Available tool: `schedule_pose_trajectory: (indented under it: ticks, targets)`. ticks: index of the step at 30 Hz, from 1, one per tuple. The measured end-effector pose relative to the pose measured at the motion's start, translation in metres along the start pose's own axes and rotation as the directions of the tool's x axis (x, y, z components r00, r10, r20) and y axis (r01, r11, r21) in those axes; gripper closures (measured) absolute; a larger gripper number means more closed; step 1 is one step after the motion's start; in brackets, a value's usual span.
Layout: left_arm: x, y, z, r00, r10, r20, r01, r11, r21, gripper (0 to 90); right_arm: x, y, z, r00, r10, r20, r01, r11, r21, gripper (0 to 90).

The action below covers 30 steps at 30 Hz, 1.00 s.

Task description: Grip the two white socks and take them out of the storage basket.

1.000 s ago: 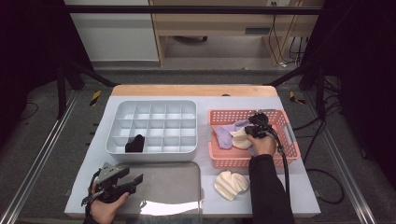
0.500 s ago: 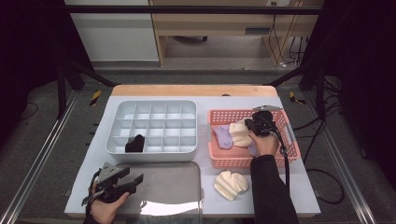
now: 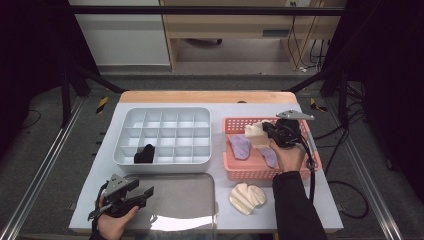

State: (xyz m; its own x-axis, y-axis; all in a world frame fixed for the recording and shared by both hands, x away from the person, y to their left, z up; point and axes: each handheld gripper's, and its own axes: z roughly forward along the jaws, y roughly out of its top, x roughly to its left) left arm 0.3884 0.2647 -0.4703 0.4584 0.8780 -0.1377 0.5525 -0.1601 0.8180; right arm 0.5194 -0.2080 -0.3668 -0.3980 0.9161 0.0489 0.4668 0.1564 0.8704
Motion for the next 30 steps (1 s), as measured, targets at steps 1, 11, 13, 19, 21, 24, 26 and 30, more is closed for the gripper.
schedule_pose_trajectory:
  ticks: [1,11,13,19,21,24,26,30]
  targets:
    - [0.000,0.000,0.000,1.0000,-0.001,0.001,0.001,1.0000,-0.001,34.3,0.003,0.002,-0.003,0.9999,-0.006,-0.008,0.006,1.000,-0.010,88.1]
    - [0.000,0.000,-0.001,1.0000,0.000,0.001,0.000,1.0000,-0.002,34.3,0.027,0.013,-0.035,0.9967,-0.052,-0.063,0.047,0.995,-0.088,88.0]
    - [0.000,0.000,-0.001,1.0000,-0.003,0.002,0.003,1.0000,-0.003,34.3,0.031,0.013,-0.040,0.9959,-0.058,-0.069,0.051,0.994,-0.100,88.1]
    - [0.000,0.000,-0.001,1.0000,0.000,0.002,0.000,1.0000,-0.002,34.3,0.044,0.014,-0.058,0.9916,-0.086,-0.096,0.073,0.988,-0.137,88.1]
    - [0.000,0.000,-0.001,1.0000,0.001,0.003,-0.001,1.0000,-0.002,34.4,0.049,0.014,-0.064,0.9903,-0.095,-0.102,0.079,0.986,-0.148,88.0]
    - [0.000,0.000,-0.001,1.0000,0.002,0.003,-0.002,1.0000,-0.002,34.4,0.054,0.014,-0.073,0.9882,-0.098,-0.118,0.078,0.983,-0.165,88.1]
    - [0.000,0.000,-0.001,1.0000,0.001,0.003,-0.001,1.0000,-0.002,34.3,0.057,0.012,-0.079,0.9864,-0.100,-0.131,0.077,0.982,-0.172,88.0]
    - [-0.001,0.001,-0.002,1.0000,0.000,0.005,0.000,1.0000,-0.009,34.4,0.063,0.007,-0.090,0.9844,-0.116,-0.133,0.091,0.979,-0.181,88.0]
